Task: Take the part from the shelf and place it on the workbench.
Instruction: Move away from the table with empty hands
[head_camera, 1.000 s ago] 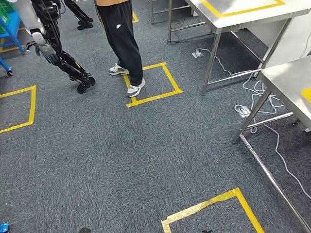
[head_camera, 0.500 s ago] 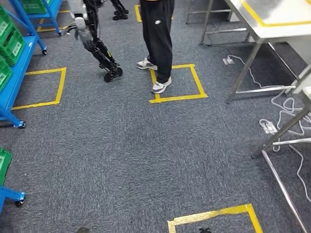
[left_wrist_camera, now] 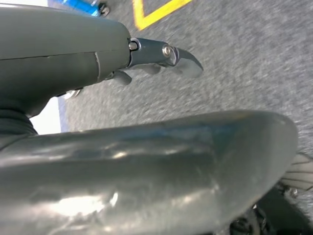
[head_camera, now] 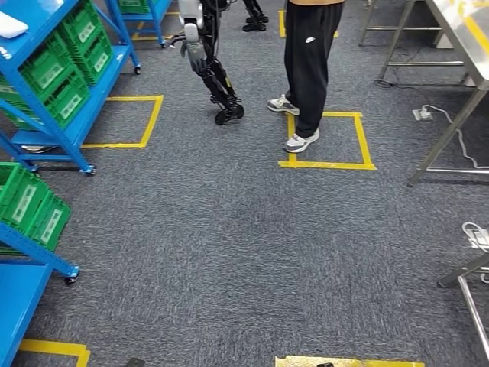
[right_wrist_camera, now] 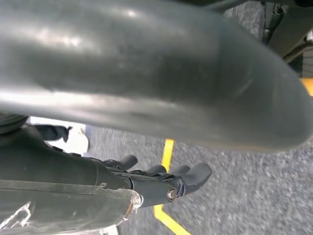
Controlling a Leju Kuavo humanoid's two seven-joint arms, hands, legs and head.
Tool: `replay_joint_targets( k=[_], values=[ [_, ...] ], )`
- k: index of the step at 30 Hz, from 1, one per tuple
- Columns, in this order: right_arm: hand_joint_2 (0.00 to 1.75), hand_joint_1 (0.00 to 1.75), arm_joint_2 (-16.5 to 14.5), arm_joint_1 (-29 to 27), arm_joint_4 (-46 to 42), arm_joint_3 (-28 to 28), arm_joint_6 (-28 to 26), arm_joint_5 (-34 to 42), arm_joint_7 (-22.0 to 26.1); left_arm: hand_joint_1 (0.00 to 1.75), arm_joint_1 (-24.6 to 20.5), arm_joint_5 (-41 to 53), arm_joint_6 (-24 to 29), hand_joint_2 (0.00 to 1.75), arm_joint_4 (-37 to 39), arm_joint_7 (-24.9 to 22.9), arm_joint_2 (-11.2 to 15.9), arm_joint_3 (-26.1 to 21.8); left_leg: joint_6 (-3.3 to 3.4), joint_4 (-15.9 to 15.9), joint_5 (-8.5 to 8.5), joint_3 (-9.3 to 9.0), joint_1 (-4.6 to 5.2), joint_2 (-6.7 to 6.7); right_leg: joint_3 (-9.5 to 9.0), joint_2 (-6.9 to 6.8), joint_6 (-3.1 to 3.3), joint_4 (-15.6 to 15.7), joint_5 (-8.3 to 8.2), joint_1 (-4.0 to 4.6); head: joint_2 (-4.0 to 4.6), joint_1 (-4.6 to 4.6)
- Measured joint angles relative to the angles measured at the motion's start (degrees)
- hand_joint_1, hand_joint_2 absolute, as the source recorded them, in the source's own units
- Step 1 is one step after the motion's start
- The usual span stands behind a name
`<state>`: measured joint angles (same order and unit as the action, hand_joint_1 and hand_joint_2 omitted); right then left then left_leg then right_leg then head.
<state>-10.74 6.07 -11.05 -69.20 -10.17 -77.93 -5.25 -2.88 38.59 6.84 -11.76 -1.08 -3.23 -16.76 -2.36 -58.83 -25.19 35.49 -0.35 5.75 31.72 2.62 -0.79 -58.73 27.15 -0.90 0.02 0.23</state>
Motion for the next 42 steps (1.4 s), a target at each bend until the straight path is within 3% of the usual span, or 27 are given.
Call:
replay_joint_targets(
  k=[2, 4, 5, 7, 9, 11, 13, 14, 15, 17, 19, 20, 21, 22, 24, 26, 28, 30, 32, 34, 35, 36, 37, 39, 41, 42],
  values=[
    [0.00, 0.00, 0.01, -0.09, -0.01, 0.02, 0.02, -0.21, 0.04, 0.00, -0.25, 0.18, -0.56, 0.00, 0.00, -0.35, -0.09, 0.00, -0.26, -6.46, -3.72, 3.14, 0.19, -3.63, 0.01, -1.82, 0.48, 0.23, -0.09, 0.24, 0.00, 0.51],
    [0.00, 0.00, 0.03, -0.22, -0.01, 0.08, 0.04, -0.40, 0.03, 0.00, -0.38, 0.38, -1.34, 0.00, 0.00, -0.97, -0.14, 0.00, -0.42, -13.06, -6.30, 6.21, 0.15, -4.77, 0.09, -3.75, 0.66, 0.23, -0.01, 0.51, 0.00, 0.61],
    [0.00, 0.00, 0.04, -0.21, -0.01, 0.16, 0.05, -0.45, 0.02, 0.00, -0.29, 0.56, -1.56, 0.00, 0.00, -1.33, -0.15, 0.00, -0.43, -13.90, -6.10, 6.46, 0.15, -4.93, 0.08, -4.62, 0.69, 0.23, 0.04, 0.57, 0.00, 0.61],
    [0.00, 0.00, 0.05, -0.08, -0.01, 0.40, 0.08, -0.51, 0.02, 0.00, -0.09, 1.26, -1.50, 0.00, 0.00, -2.03, -0.16, 0.02, -0.25, -9.47, -3.16, 3.74, 0.20, -5.67, -0.06, -6.12, 0.60, 0.23, 0.15, 0.61, 0.00, 0.63],
    [0.00, 0.00, 0.05, -0.04, -0.01, 0.65, 0.10, -0.55, 0.02, 0.00, -0.25, 2.01, -1.21, 0.00, 0.00, -2.44, -0.17, 0.09, 0.21, -2.09, -0.46, -0.54, 0.48, -8.48, -0.26, -7.38, 0.20, 0.10, 0.47, 0.88, 0.00, 0.71],
    [0.00, 0.00, 0.06, -0.03, -0.01, 0.84, 0.12, -0.58, 0.00, 0.00, -0.48, 2.28, -1.01, 0.00, 0.00, -2.72, -0.17, 0.16, 0.86, 1.49, 0.06, -2.40, 0.76, -10.04, -0.50, -8.63, -0.40, 0.02, 0.77, 1.24, 0.00, 0.66],
    [0.00, 0.00, 0.07, 0.15, -0.01, 0.98, 0.22, -0.73, -0.06, 0.00, -0.38, 2.29, -1.16, 0.00, 0.00, -3.09, -0.17, 0.16, 1.57, 2.01, 0.10, -2.42, 0.70, -8.74, -0.83, -9.75, -1.02, 0.19, 0.95, 1.27, -0.01, 0.59],
    [0.00, 0.00, 0.07, 0.27, -0.01, 1.05, 0.29, -0.80, -0.10, 0.00, -0.24, 2.27, -1.30, 0.00, 0.00, -3.28, -0.17, 0.15, 1.88, 2.16, 0.20, -2.52, 0.56, -8.13, -0.85, -9.19, -1.36, -0.09, 1.32, 1.18, 0.00, 0.53],
    [0.00, 0.00, 0.07, 0.34, -0.01, 1.12, 0.35, -0.86, -0.13, 0.00, -0.19, 2.25, -1.44, 0.00, 0.00, -3.42, -0.16, 0.14, 2.23, 2.34, 0.34, -2.62, 0.39, -7.47, -0.43, -7.90, -1.67, -1.30, 2.22, 1.04, -0.01, 0.38],
    [0.00, 0.00, 0.07, 0.24, -0.01, 1.19, 0.42, -0.89, -0.17, 0.00, -0.28, 2.26, -1.49, 0.00, 0.00, -3.55, -0.16, 0.13, 2.72, 2.49, 0.50, -2.68, 0.18, -6.10, 2.27, -4.43, -2.15, -7.42, 5.47, 0.76, -0.01, -0.05],
    [0.00, 0.00, 0.07, -0.03, -0.01, 1.21, 0.42, -0.89, -0.23, 0.00, -0.37, 2.28, -1.51, 0.00, 0.00, -3.56, -0.19, 0.13, 2.91, 2.47, 0.54, -2.61, 0.18, -4.39, 5.84, -3.01, -2.36, -14.52, 8.06, 0.65, 0.00, -0.32],
    [0.00, 0.00, 0.07, -0.14, -0.01, 1.21, 0.42, -0.89, -0.26, 0.00, -0.31, 2.28, -1.52, 0.00, 0.00, -3.58, -0.20, 0.13, 2.89, 2.45, 0.55, -2.62, 0.18, -3.53, 6.68, -2.82, -2.41, -15.79, 7.91, 0.63, 0.00, -0.39],
    [0.00, 0.00, 0.08, -0.19, -0.01, 1.23, 0.42, -0.89, -0.27, 0.00, -0.22, 2.28, -1.54, 0.00, 0.01, -3.61, -0.21, 0.13, 2.83, 2.41, 0.57, -2.65, 0.15, -2.68, 6.43, -2.68, -2.41, -14.75, 6.63, 0.58, 0.00, -0.43],
    [0.00, 0.00, 0.10, -0.20, -0.01, 1.25, 0.42, -0.90, -0.28, 0.00, -0.15, 2.28, -1.55, 0.00, 0.01, -3.64, -0.21, 0.13, 2.71, 2.36, 0.59, -2.68, 0.09, -1.84, 5.13, -2.27, -2.40, -11.62, 4.55, 0.47, 0.00, -0.45],
    [0.00, 0.00, 0.14, -0.15, -0.01, 1.28, 0.43, -0.92, -0.28, 0.00, -0.20, 2.28, -1.55, 0.00, 0.01, -3.69, -0.20, 0.13, 2.19, 2.10, 0.59, -2.54, 0.02, -0.25, 1.71, 0.67, -2.39, -3.97, 1.22, -0.03, 0.00, -0.53],
    [0.00, 0.00, 0.15, -0.10, 0.00, 1.31, 0.45, -0.98, -0.21, 0.00, -0.28, 2.29, -1.57, 0.00, 0.01, -3.69, -0.18, 0.13, 1.37, 1.99, 0.78, -2.10, -0.05, 1.06, 0.09, 2.88, -1.97, -0.51, 0.48, -0.28, 0.00, -0.55],
    [0.00, 0.00, 0.16, -0.07, -0.01, 1.33, 0.43, -1.02, -0.06, 0.00, -0.14, 2.38, -1.63, 0.00, 0.02, -3.69, -0.16, 0.11, 0.54, 2.24, 1.19, -1.71, -0.29, 2.07, -0.01, 1.93, -1.11, -0.34, 0.31, -0.10, 0.00, -0.53],
    [0.00, 0.00, 0.19, -0.05, -0.01, 1.33, 0.35, -1.01, 0.18, 0.00, -0.03, 2.58, -1.66, 0.00, 0.02, -3.69, -0.16, 0.08, -0.02, 1.13, 0.34, -0.92, -0.24, 0.11, -0.09, 0.45, -0.23, -0.01, -0.01, -0.03, 0.00, -0.32],
    [0.00, 0.00, 0.20, -0.11, -0.01, 1.34, 0.28, -1.02, 0.34, 0.00, -0.26, 2.74, -1.66, 0.00, 0.02, -3.65, -0.26, 0.08, -0.34, -4.21, -2.89, 1.72, -0.07, -3.46, -0.12, -1.33, 0.41, 0.20, -0.06, 0.12, 0.00, 0.12],
    [0.00, 0.00, 0.23, -0.22, -0.01, 1.34, 0.26, -1.04, 0.37, 0.00, -0.43, 2.78, -1.66, 0.00, 0.02, -3.59, -0.36, 0.08, -0.55, -11.42, -6.10, 5.19, -0.11, -4.78, -0.08, -3.24, 0.69, 0.21, 0.06, 0.36, 0.00, 0.30],
    [0.00, 0.00, 0.25, -0.22, -0.01, 1.33, 0.25, -1.04, 0.37, 0.00, -0.36, 2.79, -1.66, 0.00, 0.02, -3.58, -0.39, 0.08, -0.60, -13.28, -6.42, 6.00, -0.12, -4.93, -0.08, -4.13, 0.73, 0.21, 0.13, 0.42, 0.00, 0.29],
    [0.00, 0.00, 0.26, -0.17, -0.01, 1.33, 0.25, -1.05, 0.37, 0.00, -0.25, 2.79, -1.66, 0.00, 0.02, -3.57, -0.39, 0.07, -0.60, -13.12, -5.69, 5.78, -0.12, -5.03, -0.12, -4.94, 0.72, 0.21, 0.18, 0.45, 0.00, 0.30],
    [0.00, 0.00, 0.27, -0.11, -0.01, 1.33, 0.25, -1.05, 0.37, 0.00, -0.15, 2.79, -1.66, 0.00, 0.02, -3.57, -0.38, 0.07, -0.55, -10.90, -4.11, 4.47, -0.11, -5.34, -0.22, -5.67, 0.66, 0.21, 0.26, 0.45, 0.00, 0.32],
    [0.00, 0.00, 0.27, -0.05, -0.01, 1.34, 0.25, -1.07, 0.37, 0.00, -0.20, 2.80, -1.66, 0.00, 0.02, -3.56, -0.37, 0.07, -0.32, -3.47, -0.85, 0.23, 0.12, -7.81, -0.54, -7.01, 0.28, 0.14, 0.57, 0.62, 0.00, 0.37],
    [0.00, 0.00, 0.28, -0.04, -0.01, 1.35, 0.25, -1.07, 0.37, 0.00, -0.47, 2.81, -1.66, 0.00, 0.02, -3.54, -0.38, 0.07, 0.33, 1.22, 0.19, -2.28, 0.43, -9.85, -0.77, -8.24, -0.32, 0.13, 0.94, 1.01, 0.00, 0.37],
    [0.00, 0.00, 0.29, 0.01, -0.01, 1.35, 0.25, -1.08, 0.37, 0.00, -0.50, 2.81, -1.66, 0.00, 0.02, -3.53, -0.39, 0.06, 0.67, 1.86, 0.00, -2.49, 0.60, -9.90, -0.98, -8.86, -0.62, 0.21, 1.07, 1.18, 0.00, 0.31]
  ],
)
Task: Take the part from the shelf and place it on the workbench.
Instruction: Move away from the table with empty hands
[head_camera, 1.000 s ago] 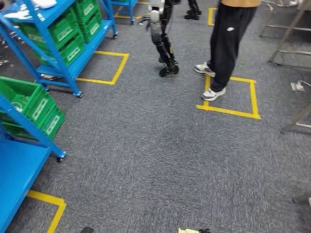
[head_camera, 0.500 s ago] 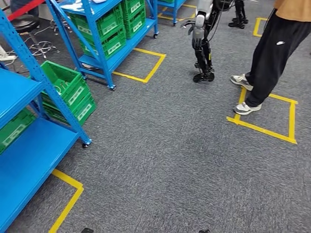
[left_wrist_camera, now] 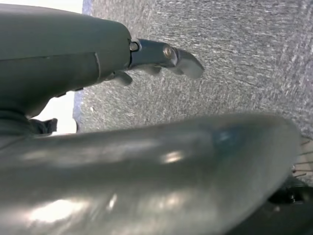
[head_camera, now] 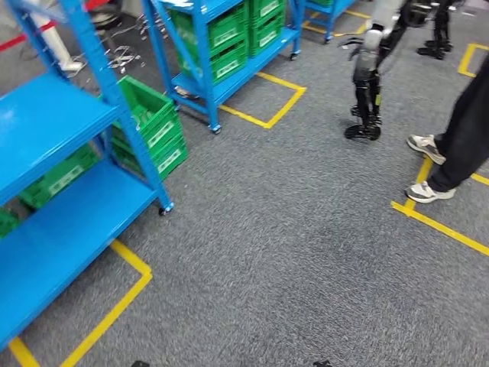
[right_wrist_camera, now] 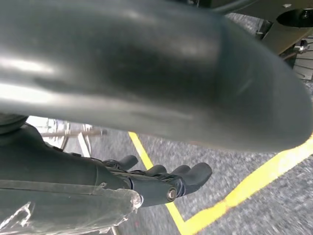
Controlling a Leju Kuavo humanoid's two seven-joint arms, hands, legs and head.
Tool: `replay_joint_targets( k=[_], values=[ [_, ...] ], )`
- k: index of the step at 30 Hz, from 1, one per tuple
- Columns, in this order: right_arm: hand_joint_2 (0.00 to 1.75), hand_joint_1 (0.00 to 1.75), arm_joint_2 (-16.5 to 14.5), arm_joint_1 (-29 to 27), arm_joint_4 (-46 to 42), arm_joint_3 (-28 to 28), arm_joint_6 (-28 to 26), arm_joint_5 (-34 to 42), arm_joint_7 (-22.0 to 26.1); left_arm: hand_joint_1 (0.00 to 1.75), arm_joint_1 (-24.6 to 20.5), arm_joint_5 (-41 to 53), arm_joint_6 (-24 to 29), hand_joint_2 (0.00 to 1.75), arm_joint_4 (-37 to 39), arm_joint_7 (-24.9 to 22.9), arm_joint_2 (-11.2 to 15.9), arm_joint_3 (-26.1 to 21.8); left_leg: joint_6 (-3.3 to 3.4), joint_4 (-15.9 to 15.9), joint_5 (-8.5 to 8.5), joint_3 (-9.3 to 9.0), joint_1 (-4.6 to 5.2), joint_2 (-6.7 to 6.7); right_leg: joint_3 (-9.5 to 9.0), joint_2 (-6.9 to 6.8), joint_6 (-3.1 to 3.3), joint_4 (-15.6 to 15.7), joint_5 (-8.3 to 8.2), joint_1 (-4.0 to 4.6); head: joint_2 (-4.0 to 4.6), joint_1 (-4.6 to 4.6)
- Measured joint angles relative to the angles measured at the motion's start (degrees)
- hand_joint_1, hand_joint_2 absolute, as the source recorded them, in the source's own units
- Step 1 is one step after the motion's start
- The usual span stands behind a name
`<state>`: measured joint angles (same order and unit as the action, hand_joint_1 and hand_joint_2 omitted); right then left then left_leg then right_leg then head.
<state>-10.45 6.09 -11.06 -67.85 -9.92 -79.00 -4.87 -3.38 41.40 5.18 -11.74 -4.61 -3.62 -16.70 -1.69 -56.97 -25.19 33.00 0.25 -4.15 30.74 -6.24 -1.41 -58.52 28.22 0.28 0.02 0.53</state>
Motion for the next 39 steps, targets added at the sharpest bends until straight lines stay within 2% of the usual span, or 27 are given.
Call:
replay_joint_targets(
  k=[1, 2, 4, 5, 7, 8, 9, 10, 11, 13, 14, 15, 17, 19, 21, 23, 24, 25, 26, 28, 30, 32, 33, 34, 36, 38, 39],
  values=[
    [0.00, 0.00, 0.00, 0.12, 0.00, 0.01, 0.00, -0.03, -0.01, 0.00, 0.04, 0.00, 0.00, 0.00, 0.00, 0.01, -0.01, -0.01, 0.48, 0.12, 0.02, 0.03, -0.05, 0.76, -0.28, -0.56, -0.29, 0.15, 0.09, 0.01, 0.00, -0.06],
    [0.00, 0.00, 0.00, 0.26, 0.00, 0.02, 0.01, -0.08, -0.02, 0.00, 0.18, 0.00, 0.01, 0.00, 0.00, 0.02, -0.01, -0.01, 0.79, 0.27, 0.08, -0.01, -0.14, 1.40, -0.57, -0.31, -0.62, 0.11, 0.30, -0.05, 0.00, -0.19],
    [0.00, 0.00, 0.00, 0.37, 0.00, 0.04, 0.03, -0.17, -0.04, 0.00, 0.21, 0.01, 0.04, 0.00, 0.00, 0.03, 0.05, -0.03, 1.45, 0.51, 0.29, -0.17, -0.44, 2.69, 0.36, 2.28, -1.26, -2.40, 2.04, -0.31, 0.00, -0.47],
    [0.00, 0.00, 0.00, 0.30, 0.00, 0.05, 0.05, -0.20, -0.04, 0.00, 0.12, 0.01, 0.05, 0.00, 0.00, 0.04, 0.07, -0.04, 1.70, 0.53, 0.35, -0.19, -0.54, 3.38, 1.82, 4.02, -1.49, -5.45, 3.65, -0.43, 0.00, -0.66],
    [0.00, 0.00, 0.00, 0.02, 0.00, 0.05, 0.08, -0.20, -0.04, 0.00, -0.07, 0.02, 0.04, 0.00, 0.00, 0.07, 0.08, -0.06, 1.99, 0.52, 0.37, -0.14, -0.56, 4.98, 5.71, 5.68, -1.68, -13.14, 6.81, -0.54, 0.00, -0.89],
    [0.00, 0.00, 0.00, -0.10, 0.00, 0.05, 0.09, -0.20, -0.04, 0.00, -0.04, 0.02, 0.03, 0.00, 0.00, 0.08, 0.06, -0.06, 2.01, 0.51, 0.36, -0.15, -0.57, 5.83, 7.10, 5.92, -1.72, -15.50, 7.23, -0.55, 0.00, -0.92],
    [0.00, 0.00, 0.00, -0.17, 0.00, 0.05, 0.10, -0.19, -0.04, 0.00, 0.05, 0.02, 0.01, 0.00, 0.00, 0.08, 0.06, -0.06, 1.99, 0.50, 0.37, -0.19, -0.59, 6.68, 7.58, 6.05, -1.71, -15.83, 6.54, -0.58, 0.00, -0.97],
    [0.00, 0.00, 0.00, -0.19, 0.00, 0.05, 0.11, -0.19, -0.05, 0.00, 0.15, 0.02, 0.00, 0.00, 0.00, 0.08, 0.06, -0.06, 1.93, 0.48, 0.38, -0.25, -0.64, 7.54, 7.01, 6.27, -1.68, -13.98, 4.86, -0.65, 0.00, -0.96],
    [0.00, 0.00, 0.01, -0.17, 0.00, 0.05, 0.11, -0.19, -0.07, 0.00, 0.20, 0.02, 0.00, 0.00, 0.00, 0.08, 0.05, -0.06, 1.78, 0.44, 0.39, -0.29, -0.72, 8.39, 5.56, 6.99, -1.66, -10.47, 2.61, -0.80, 0.00, -0.96],
    [0.00, 0.00, 0.01, -0.15, 0.00, 0.05, 0.16, -0.17, -0.20, 0.00, 0.11, 0.02, 0.01, 0.00, 0.00, 0.09, 0.07, -0.06, 1.17, 0.19, 0.38, -0.12, -0.73, 10.02, 2.45, 9.86, -1.53, -3.50, -0.28, -1.27, 0.00, -0.99],
    [0.00, 0.00, 0.01, -0.13, 0.00, 0.05, 0.18, -0.17, -0.27, 0.00, 0.07, 0.02, 0.02, 0.00, 0.00, 0.11, 0.07, -0.07, 0.74, 0.12, 0.45, 0.10, -0.76, 10.72, 1.55, 10.93, -1.35, -1.56, -0.73, -1.39, 0.00, -1.02],
    [0.00, 0.00, 0.00, -0.09, 0.00, 0.05, 0.20, -0.15, -0.33, 0.00, 0.10, 0.02, 0.02, 0.00, 0.00, 0.14, 0.08, -0.09, 0.30, 0.15, 0.59, 0.32, -0.82, 11.38, 1.21, 11.34, -1.04, -0.89, -0.61, -1.38, 0.00, -1.03],
    [0.00, 0.00, -0.02, -0.02, 0.00, 0.05, 0.20, -0.11, -0.36, 0.00, 0.37, 0.02, 0.02, 0.00, 0.00, 0.17, 0.15, -0.21, -0.50, 0.40, 0.90, 0.64, -1.07, 12.18, 1.10, 10.15, -0.21, -0.66, -0.79, -1.27, 0.00, -1.02],
    [0.00, 0.00, -0.07, -0.01, 0.00, 0.05, 0.19, -0.07, -0.23, 0.00, 0.49, 0.05, 0.02, 0.00, 0.00, 0.18, 0.18, -0.51, -1.04, -1.29, -0.34, 1.61, -0.92, 9.72, 0.98, 8.68, 0.60, -0.33, -1.04, -1.28, 0.00, -0.60],
    [0.00, 0.00, -0.09, -0.10, 0.00, 0.05, 0.17, -0.04, 0.04, 0.00, 0.26, 0.14, 0.02, 0.00, 0.00, 0.27, 0.09, -0.79, -1.37, -7.41, -3.80, 4.60, -0.73, 6.11, 0.94, 6.91, 1.17, -0.17, -1.04, -1.06, 0.00, -0.12],
    [0.00, 0.00, -0.08, -0.22, 0.00, 0.04, 0.15, 0.02, 0.28, 0.00, 0.13, 0.31, 0.02, 0.00, 0.00, 0.44, 0.01, -0.93, -1.53, -14.16, -6.41, 7.88, -0.77, 5.06, 0.95, 5.06, 1.43, -0.17, -0.90, -0.79, 0.00, -0.03],
    [0.00, 0.00, -0.07, -0.21, 0.00, 0.04, 0.14, 0.04, 0.36, 0.00, 0.22, 0.39, 0.02, 0.00, 0.00, 0.51, -0.01, -0.99, -1.51, -15.26, -6.25, 8.36, -0.77, 4.93, 0.91, 4.23, 1.48, -0.18, -0.83, -0.71, 0.00, -0.03],
    [0.00, 0.00, -0.07, -0.16, 0.00, 0.04, 0.14, 0.06, 0.41, 0.00, 0.32, 0.45, 0.02, 0.00, 0.00, 0.57, 0.00, -1.04, -1.44, -14.26, -5.06, 7.78, -0.75, 4.78, 0.83, 3.49, 1.49, -0.18, -0.76, -0.66, 0.00, -0.03],
    [0.00, 0.00, -0.07, -0.10, 0.00, 0.04, 0.14, 0.07, 0.43, 0.00, 0.39, 0.48, 0.02, 0.00, 0.00, 0.62, 0.01, -1.07, -1.27, -11.31, -3.16, 6.14, -0.69, 4.21, 0.67, 2.80, 1.42, -0.18, -0.66, -0.63, 0.00, -0.03],
    [0.00, 0.00, -0.07, -0.07, 0.00, 0.05, 0.15, 0.10, 0.44, 0.00, 0.26, 0.48, 0.02, 0.00, 0.00, 0.68, 0.01, -1.11, -0.75, -3.91, -0.13, 2.11, -0.26, 1.19, 0.32, 1.58, 1.04, -0.29, -0.30, -0.35, 0.00, 0.09],
    [0.00, 0.00, -0.07, -0.09, 0.00, 0.05, 0.14, 0.15, 0.43, 0.00, -0.02, 0.50, 0.01, 0.00, 0.00, 0.69, -0.02, -1.13, -0.12, -0.22, 0.50, 0.32, 0.14, -0.67, 0.01, 0.32, 0.51, -0.29, 0.07, 0.08, 0.00, 0.13],
    [0.00, 0.00, -0.07, 0.04, 0.00, 0.05, 0.14, 0.19, 0.42, 0.00, 0.02, 0.54, 0.00, 0.00, 0.00, 0.69, -0.07, -1.13, 0.52, 0.20, 0.42, 0.35, 0.09, 0.60, -0.37, -0.72, -0.06, -0.09, 0.34, 0.16, 0.00, 0.08],
    [0.00, 0.00, -0.07, 0.14, 0.00, 0.06, 0.15, 0.19, 0.42, 0.00, 0.16, 0.55, 0.00, 0.00, 0.00, 0.69, -0.09, -1.14, 0.81, 0.33, 0.48, 0.28, -0.05, 1.30, -0.44, 0.01, -0.41, -0.36, 0.72, 0.07, 0.00, -0.01],
    [0.00, 0.00, -0.07, 0.19, 0.00, 0.07, 0.16, 0.19, 0.42, 0.00, 0.24, 0.55, 0.00, 0.00, 0.00, 0.69, -0.10, -1.15, 1.15, 0.46, 0.58, 0.20, -0.22, 1.96, -0.12, 1.39, -0.74, -1.44, 1.55, -0.05, 0.00, -0.12],
    [0.00, 0.00, -0.07, 0.07, 0.00, 0.07, 0.18, 0.17, 0.42, 0.00, 0.11, 0.54, 0.01, 0.00, 0.00, 0.69, -0.15, -1.19, 1.68, 0.55, 0.74, 0.18, -0.45, 3.37, 2.42, 4.85, -1.21, -7.35, 4.82, -0.27, 0.00, -0.43],
    [0.00, 0.00, -0.07, -0.18, 0.00, 0.07, 0.19, 0.17, 0.38, 0.00, -0.04, 0.51, 0.01, 0.00, 0.00, 0.69, -0.23, -1.20, 1.92, 0.53, 0.79, 0.25, -0.46, 5.10, 6.08, 5.96, -1.39, -14.77, 7.77, -0.38, 0.00, -0.63],
    [0.00, 0.00, -0.07, -0.24, 0.00, 0.07, 0.19, 0.18, 0.37, 0.00, 0.02, 0.51, 0.00, 0.00, 0.00, 0.69, -0.26, -1.21, 1.91, 0.52, 0.81, 0.25, -0.49, 5.96, 7.12, 6.05, -1.44, -16.43, 7.87, -0.41, 0.00, -0.69]
  ],
)
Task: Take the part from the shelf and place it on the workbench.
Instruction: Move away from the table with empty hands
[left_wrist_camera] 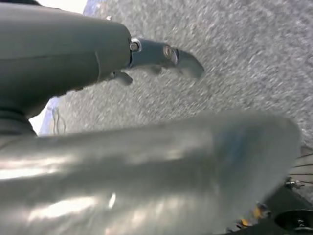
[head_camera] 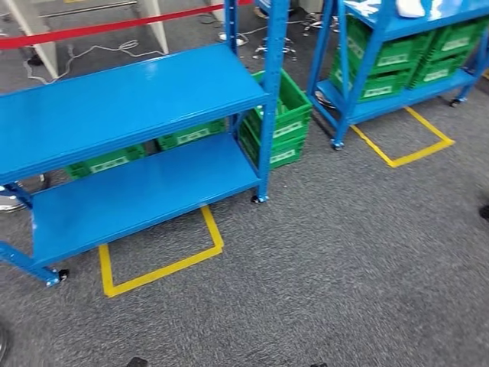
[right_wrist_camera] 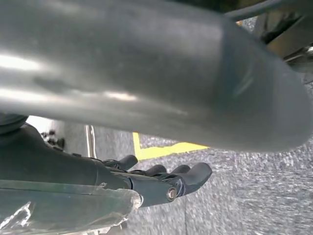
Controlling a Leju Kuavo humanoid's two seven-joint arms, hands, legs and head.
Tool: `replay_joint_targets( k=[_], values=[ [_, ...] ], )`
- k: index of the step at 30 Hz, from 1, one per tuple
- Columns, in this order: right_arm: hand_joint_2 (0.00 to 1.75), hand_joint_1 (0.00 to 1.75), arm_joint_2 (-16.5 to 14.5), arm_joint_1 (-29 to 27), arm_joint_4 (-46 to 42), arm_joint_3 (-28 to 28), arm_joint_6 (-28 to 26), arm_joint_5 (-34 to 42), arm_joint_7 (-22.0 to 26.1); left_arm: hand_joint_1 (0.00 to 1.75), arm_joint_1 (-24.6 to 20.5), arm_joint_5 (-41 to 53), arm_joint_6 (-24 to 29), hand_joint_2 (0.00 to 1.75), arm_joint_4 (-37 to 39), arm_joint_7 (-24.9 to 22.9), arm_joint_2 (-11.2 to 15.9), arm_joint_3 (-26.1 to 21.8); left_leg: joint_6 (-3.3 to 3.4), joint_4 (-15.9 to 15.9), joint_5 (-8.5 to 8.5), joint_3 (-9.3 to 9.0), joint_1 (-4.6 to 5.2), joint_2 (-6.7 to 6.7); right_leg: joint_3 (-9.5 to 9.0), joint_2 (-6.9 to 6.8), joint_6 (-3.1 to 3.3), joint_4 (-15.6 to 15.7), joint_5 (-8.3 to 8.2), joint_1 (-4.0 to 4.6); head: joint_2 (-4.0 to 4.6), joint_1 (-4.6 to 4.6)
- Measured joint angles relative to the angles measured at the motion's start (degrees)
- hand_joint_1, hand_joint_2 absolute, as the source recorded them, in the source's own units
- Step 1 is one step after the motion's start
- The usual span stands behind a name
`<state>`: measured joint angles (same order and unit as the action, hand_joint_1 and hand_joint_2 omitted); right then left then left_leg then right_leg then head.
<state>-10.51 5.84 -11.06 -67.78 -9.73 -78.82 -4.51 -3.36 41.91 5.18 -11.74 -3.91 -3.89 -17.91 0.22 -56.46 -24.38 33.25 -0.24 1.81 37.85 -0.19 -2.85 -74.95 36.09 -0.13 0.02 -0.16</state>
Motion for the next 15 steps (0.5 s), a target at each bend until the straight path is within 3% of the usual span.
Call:
replay_joint_targets(
  k=[1, 2, 4, 6, 7, 8, 9, 11, 13, 15],
  values=[
    [0.00, 0.00, 0.00, -0.01, 0.00, 0.00, -0.01, 0.01, -0.02, 0.00, 0.10, -0.01, 0.00, 0.00, 0.00, 0.00, -0.01, -0.01, -0.07, -0.03, 0.02, -0.04, -0.05, 0.85, 0.08, 0.06, -0.02, 0.42, -1.00, -0.07, 0.00, -0.04],
    [0.00, 0.00, 0.00, 0.01, 0.00, 0.00, -0.01, 0.01, -0.02, 0.00, 0.19, -0.02, 0.00, 0.00, 0.00, 0.00, -0.01, -0.03, -0.21, -0.09, 0.04, -0.07, -0.15, 1.73, -0.94, 0.33, -0.05, 3.11, -3.00, -0.21, 0.00, -0.03],
    [0.00, 0.00, 0.01, 0.13, 0.00, 0.00, -0.01, 0.01, -0.02, 0.00, 0.20, -0.03, 0.01, 0.00, 0.00, 0.00, 0.00, -0.05, -0.83, -0.39, 0.01, -0.02, -0.33, 3.41, -4.36, 2.65, -0.19, 10.96, -6.79, -0.69, 0.00, -0.04],
    [0.00, 0.00, -0.02, 0.24, 0.00, 0.01, 0.01, 0.01, -0.01, 0.00, 0.11, -0.03, 0.01, 0.00, 0.00, 0.00, 0.02, -0.11, -1.60, -0.69, 0.08, 0.39, -0.40, 4.75, -6.38, 4.89, 0.04, 15.26, -7.95, -1.00, 0.00, -0.08],
    [0.00, 0.00, -0.04, 0.28, 0.00, 0.01, 0.02, 0.01, 0.01, 0.00, 0.13, -0.03, 0.02, 0.00, 0.00, 0.00, 0.03, -0.15, -2.00, -0.63, 0.26, 0.63, -0.43, 5.30, -6.51, 5.13, 0.37, 15.42, -7.74, -0.93, 0.00, -0.06],
    [0.00, 0.00, -0.07, 0.23, 0.00, 0.02, 0.02, 0.02, 0.05, 0.00, 0.19, -0.03, 0.02, 0.00, 0.00, 0.00, 0.07, -0.21, -2.34, -0.48, 0.47, 0.83, -0.56, 5.92, -6.53, 4.48, 0.85, 15.43, -7.90, -0.89, 0.00, -0.08],
    [0.00, 0.00, -0.09, 0.19, 0.00, 0.03, 0.02, 0.02, 0.15, 0.00, 0.30, -0.04, 0.02, 0.00, 0.00, 0.00, 0.05, -0.27, -2.65, -0.50, 0.47, 1.01, -0.58, 5.68, -6.56, 3.80, 1.26, 15.49, -8.03, -0.86, 0.00, -0.06],
    [0.00, 0.00, -0.13, 0.15, 0.00, 0.08, 0.02, 0.02, 0.46, 0.00, 0.36, -0.04, 0.04, 0.00, 0.00, 0.00, 0.00, -0.39, -3.13, -3.04, -1.25, 2.37, -0.40, 3.07, -6.56, 2.33, 2.10, 15.69, -8.28, -0.88, 0.00, 0.32],
    [0.00, 0.00, -0.15, 0.07, 0.00, 0.22, 0.02, -0.01, 0.64, 0.00, 0.16, -0.04, 0.07, 0.00, 0.00, 0.00, -0.07, -0.56, -3.35, -9.71, -4.86, 5.63, -0.22, -0.12, -6.52, 0.72, 2.56, 15.72, -8.26, -0.67, 0.00, 0.79],
    [0.00, 0.00, -0.16, -0.07, 0.00, 0.35, 0.02, -0.02, 0.56, 0.00, 0.10, -0.04, 0.07, 0.00, 0.00, -0.01, -0.09, -0.84, -3.41, -15.57, -6.89, 8.49, -0.24, -0.91, -6.49, -1.12, 2.75, 15.71, -8.13, -0.47, 0.00, 0.86]
  ],
)
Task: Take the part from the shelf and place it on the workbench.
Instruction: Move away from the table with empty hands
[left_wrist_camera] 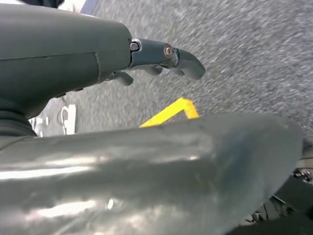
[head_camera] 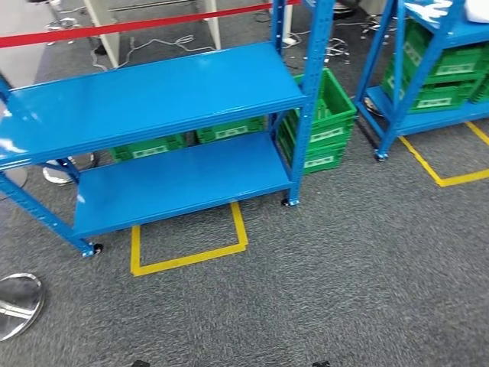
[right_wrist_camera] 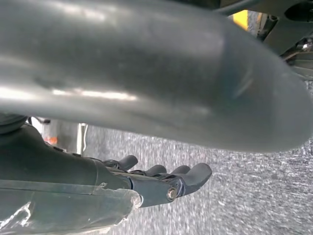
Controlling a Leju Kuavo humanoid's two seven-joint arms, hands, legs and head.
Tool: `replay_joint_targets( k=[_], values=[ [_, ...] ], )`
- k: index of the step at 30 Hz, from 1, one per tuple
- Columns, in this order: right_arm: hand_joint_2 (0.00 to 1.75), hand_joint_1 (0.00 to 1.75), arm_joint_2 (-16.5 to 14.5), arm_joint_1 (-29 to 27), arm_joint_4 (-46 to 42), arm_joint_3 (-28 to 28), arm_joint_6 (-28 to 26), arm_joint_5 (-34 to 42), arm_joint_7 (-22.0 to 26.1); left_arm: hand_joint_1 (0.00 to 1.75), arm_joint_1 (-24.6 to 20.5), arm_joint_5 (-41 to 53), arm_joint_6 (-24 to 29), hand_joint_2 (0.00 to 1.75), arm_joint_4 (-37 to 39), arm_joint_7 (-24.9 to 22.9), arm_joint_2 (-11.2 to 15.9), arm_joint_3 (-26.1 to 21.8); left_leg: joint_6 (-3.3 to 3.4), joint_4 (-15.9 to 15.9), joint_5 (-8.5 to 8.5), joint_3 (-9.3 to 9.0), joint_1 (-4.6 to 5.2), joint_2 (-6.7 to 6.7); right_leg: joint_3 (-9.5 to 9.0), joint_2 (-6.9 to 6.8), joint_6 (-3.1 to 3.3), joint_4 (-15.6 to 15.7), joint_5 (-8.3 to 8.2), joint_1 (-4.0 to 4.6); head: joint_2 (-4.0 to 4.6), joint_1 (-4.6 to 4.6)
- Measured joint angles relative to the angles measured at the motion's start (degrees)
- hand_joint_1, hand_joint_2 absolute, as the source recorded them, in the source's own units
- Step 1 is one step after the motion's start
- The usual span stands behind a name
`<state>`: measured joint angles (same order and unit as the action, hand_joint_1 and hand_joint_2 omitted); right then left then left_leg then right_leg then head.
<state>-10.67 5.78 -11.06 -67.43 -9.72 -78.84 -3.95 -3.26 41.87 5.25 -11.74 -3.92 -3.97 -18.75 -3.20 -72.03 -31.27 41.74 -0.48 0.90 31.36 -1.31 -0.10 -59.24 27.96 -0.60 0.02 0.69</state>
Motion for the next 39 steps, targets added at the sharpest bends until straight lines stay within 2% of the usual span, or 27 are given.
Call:
replay_joint_targets(
  k=[1, 2, 3, 4, 6, 7, 8, 9, 11, 13, 14, 15, 16, 17, 18, 20, 22, 24, 26, 28, 30, 31, 32, 33, 35, 37, 39],
  values=[
    [0.00, 0.00, 0.01, 0.01, 0.00, 0.04, 0.00, 0.00, -0.09, 0.00, 0.10, 0.01, -0.02, 0.00, 0.00, -0.05, -0.01, -0.15, 0.05, -0.36, 0.49, 0.11, 0.00, -0.15, -0.03, -0.85, 0.02, 0.00, 0.08, 0.05, 0.00, 0.01],
    [0.00, 0.00, 0.00, 0.06, 0.00, 0.07, 0.01, 0.00, -0.17, 0.00, 0.20, 0.01, -0.04, 0.00, 0.00, -0.10, -0.01, -0.26, 0.17, 1.39, 1.91, -0.89, 0.03, -0.41, -0.12, -1.61, -0.02, -0.01, 0.17, 0.09, 0.00, 0.01],
    [0.00, 0.00, -0.01, 0.12, 0.00, 0.10, 0.01, 0.00, -0.22, 0.00, 0.27, 0.03, -0.06, 0.00, 0.00, -0.16, -0.01, -0.34, 0.36, 4.71, 3.79, -2.79, 0.10, -1.16, -0.29, -2.29, -0.14, -0.01, 0.30, 0.11, 0.00, 0.01],
    [0.00, 0.00, -0.02, 0.16, 0.00, 0.13, 0.01, 0.00, -0.25, 0.00, 0.24, 0.07, -0.07, 0.00, 0.00, -0.22, -0.01, -0.39, 0.56, 8.51, 5.33, -4.92, 0.28, -2.58, -0.45, -2.93, -0.37, -0.05, 0.51, 0.27, 0.00, 0.06],
    [0.00, 0.00, -0.04, 0.17, 0.00, 0.15, 0.00, 0.00, -0.28, 0.00, -0.04, 0.17, -0.08, 0.00, 0.00, -0.21, -0.03, -0.42, 1.11, 13.54, 6.63, -7.62, 0.60, -4.63, -0.60, -4.14, -0.94, -0.07, 0.95, 0.66, 0.00, 0.10],
    [0.00, 0.00, -0.04, 0.21, 0.00, 0.16, -0.01, 0.00, -0.32, 0.00, -0.10, 0.24, -0.09, 0.00, 0.00, -0.19, -0.04, -0.43, 1.38, 14.42, 6.53, -7.99, 0.73, -4.81, -0.82, -4.77, -1.23, 0.04, 1.11, 0.84, 0.00, 0.08],
    [0.00, 0.00, -0.04, 0.31, 0.00, 0.18, -0.01, -0.01, -0.37, 0.00, -0.06, 0.30, -0.09, 0.00, 0.00, -0.16, -0.05, -0.45, 1.73, 14.64, 6.49, -7.98, 0.72, -4.13, -1.11, -5.39, -1.49, 0.24, 1.18, 0.90, 0.00, 0.04],
    [0.00, 0.00, -0.05, 0.44, 0.00, 0.24, -0.01, -0.02, -0.42, 0.00, 0.11, 0.39, -0.08, 0.00, 0.00, -0.14, -0.08, -0.46, 2.04, 14.84, 6.57, -8.04, 0.60, -3.49, -1.44, -5.33, -1.84, 0.33, 1.33, 0.85, 0.00, -0.05],
    [0.00, 0.00, -0.06, 0.57, 0.00, 0.39, 0.01, -0.08, -0.45, 0.00, 0.26, 0.55, -0.07, 0.00, 0.00, -0.10, -0.04, -0.49, 2.66, 15.19, 6.81, -8.19, 0.27, -2.24, -0.83, -2.79, -2.48, -1.67, 2.81, 0.58, 0.00, -0.29],
    [0.00, 0.00, -0.06, 0.39, 0.00, 0.51, 0.01, -0.13, -0.47, 0.00, 0.06, 0.67, -0.07, 0.00, 0.00, -0.08, 0.00, -0.50, 3.06, 15.29, 6.91, -8.18, 0.08, -0.82, 2.39, 0.32, -2.88, -8.50, 6.30, 0.34, 0.00, -0.65],
    [0.00, 0.00, -0.06, 0.26, 0.00, 0.53, 0.01, -0.15, -0.48, 0.00, -0.04, 0.71, -0.07, 0.00, 0.00, -0.07, -0.01, -0.50, 3.18, 15.29, 6.91, -8.16, 0.07, -0.02, 4.44, 0.86, -2.98, -12.49, 7.87, 0.32, 0.00, -0.74],
    [0.00, 0.00, -0.06, 0.14, 0.00, 0.54, 0.01, -0.17, -0.49, 0.00, -0.06, 0.73, -0.08, 0.00, 0.00, -0.05, -0.03, -0.50, 3.22, 15.28, 6.91, -8.18, 0.07, 0.83, 6.08, 1.08, -3.03, -15.44, 8.60, 0.33, 0.00, -0.78],
    [0.00, 0.00, -0.06, 0.09, 0.00, 0.55, 0.01, -0.20, -0.50, 0.00, 0.02, 0.74, -0.08, 0.00, 0.00, -0.05, -0.04, -0.50, 3.21, 15.28, 6.91, -8.23, 0.05, 1.67, 6.83, 1.18, -3.03, -16.30, 8.09, 0.32, 0.00, -0.81],
    [0.00, 0.00, -0.05, 0.07, 0.00, 0.55, 0.01, -0.25, -0.51, 0.00, 0.11, 0.75, -0.09, 0.00, 0.00, -0.05, -0.03, -0.50, 3.16, 15.27, 6.91, -8.32, 0.02, 2.54, 6.54, 1.34, -2.98, -14.93, 6.48, 0.28, 0.00, -0.81],
    [0.00, 0.00, -0.05, 0.10, 0.00, 0.56, 0.01, -0.30, -0.50, 0.00, 0.17, 0.76, -0.09, 0.00, 0.00, -0.05, -0.04, -0.50, 3.03, 15.26, 6.91, -8.41, -0.03, 3.39, 5.40, 1.80, -2.92, -11.83, 4.20, 0.19, 0.00, -0.82],
    [0.00, 0.00, -0.05, 0.19, 0.00, 0.60, 0.01, -0.37, -0.47, 0.00, 0.12, 0.80, -0.09, 0.00, 0.00, -0.05, -0.03, -0.51, 2.49, 15.01, 6.89, -8.24, -0.02, 5.01, 2.47, 4.97, -2.80, -4.44, 0.55, -0.33, 0.00, -0.92],
    [0.00, 0.00, -0.06, 0.24, 0.00, 0.65, -0.13, -0.24, -0.31, 0.00, 0.00, 1.00, -0.08, 0.00, 0.00, -0.01, -0.02, -0.53, 1.67, 14.82, 7.08, -7.69, -0.05, 6.39, 1.18, 7.30, -2.39, -1.00, -0.27, -0.64, 0.00, -0.95],
    [0.00, 0.00, -0.08, 0.24, 0.00, 0.67, -0.61, 0.23, 0.16, 0.00, 0.13, 1.23, -0.07, 0.00, 0.00, 0.07, 0.04, -0.64, 0.88, 14.88, 7.35, -7.28, -0.27, 7.30, 1.10, 6.40, -1.56, -0.71, -0.30, -0.52, 0.00, -0.93],
    [0.00, 0.00, -0.10, 0.32, -0.01, 0.66, -1.17, 0.58, 0.71, 0.00, 0.31, 1.32, -0.07, 0.00, 0.00, 0.16, 0.09, -0.80, 0.33, 13.27, 6.31, -6.44, -0.13, 5.03, 0.93, 5.23, -0.74, -0.44, -0.58, -0.50, 0.00, -0.61],
    [0.00, 0.00, -0.11, 0.32, -0.02, 0.66, -1.43, 0.58, 0.97, 0.00, 0.08, 1.40, -0.07, 0.00, 0.00, 0.26, 0.02, -0.87, -0.01, 7.38, 2.97, -3.59, 0.11, 1.32, 0.83, 3.98, -0.23, -0.23, -0.68, -0.32, 0.00, -0.08],
    [0.00, 0.00, -0.09, 0.16, -0.02, 0.67, -1.54, 0.55, 0.98, 0.00, -0.19, 1.49, -0.07, 0.00, 0.00, 0.34, -0.07, -0.87, -0.20, 0.42, 0.12, -0.20, 0.06, 0.00, 0.85, 2.68, -0.01, -0.21, -0.64, -0.04, 0.00, 0.09],
    [0.00, 0.00, -0.09, 0.12, -0.02, 0.67, -1.58, 0.54, 0.98, 0.00, -0.16, 1.52, -0.07, 0.00, 0.00, 0.36, -0.09, -0.88, -0.18, -1.00, 0.08, 0.42, 0.05, -0.15, 0.86, 2.21, 0.03, -0.22, -0.61, 0.04, 0.00, 0.10],
    [0.00, 0.00, -0.08, 0.14, -0.02, 0.67, -1.62, 0.54, 0.98, 0.00, -0.08, 1.54, -0.07, 0.00, 0.00, 0.36, -0.08, -0.89, -0.08, -0.22, 1.12, -0.11, 0.06, -0.17, 0.84, 1.90, 0.05, -0.22, -0.59, 0.09, 0.00, 0.10],
    [0.00, 0.00, -0.08, 0.19, -0.01, 0.67, -1.66, 0.53, 0.98, 0.00, -0.01, 1.54, -0.07, 0.00, 0.00, 0.36, -0.05, -0.91, 0.11, 2.40, 2.82, -1.61, 0.08, -0.17, 0.79, 1.71, 0.03, -0.22, -0.58, 0.11, 0.00, 0.11],
    [0.00, 0.00, -0.08, 0.32, -0.01, 0.68, -1.77, 0.52, 0.98, 0.00, -0.03, 1.56, -0.06, 0.00, 0.00, 0.36, 0.00, -0.98, 0.75, 10.03, 5.80, -5.96, 0.24, -0.28, 0.72, 1.52, -0.21, -0.33, -0.45, 0.27, 0.00, 0.13],
    [0.00, 0.00, -0.08, 0.36, -0.01, 0.68, -1.83, 0.52, 0.95, 0.00, -0.20, 1.60, -0.06, 0.00, 0.00, 0.36, 0.00, -1.21, 1.22, 14.55, 6.63, -8.40, 0.38, -0.38, 0.80, 1.40, -0.66, -0.40, -0.30, 0.55, 0.00, 0.08],
    [0.00, 0.00, -0.08, 0.33, -0.01, 0.68, -1.84, 0.52, 0.85, 0.00, -0.17, 1.63, -0.07, 0.00, 0.00, 0.34, -0.05, -1.50, 1.23, 15.19, 6.59, -8.61, 0.39, -0.36, 0.92, 1.31, -0.60, -0.21, -0.29, 0.70, 0.00, 0.01]
  ],
)
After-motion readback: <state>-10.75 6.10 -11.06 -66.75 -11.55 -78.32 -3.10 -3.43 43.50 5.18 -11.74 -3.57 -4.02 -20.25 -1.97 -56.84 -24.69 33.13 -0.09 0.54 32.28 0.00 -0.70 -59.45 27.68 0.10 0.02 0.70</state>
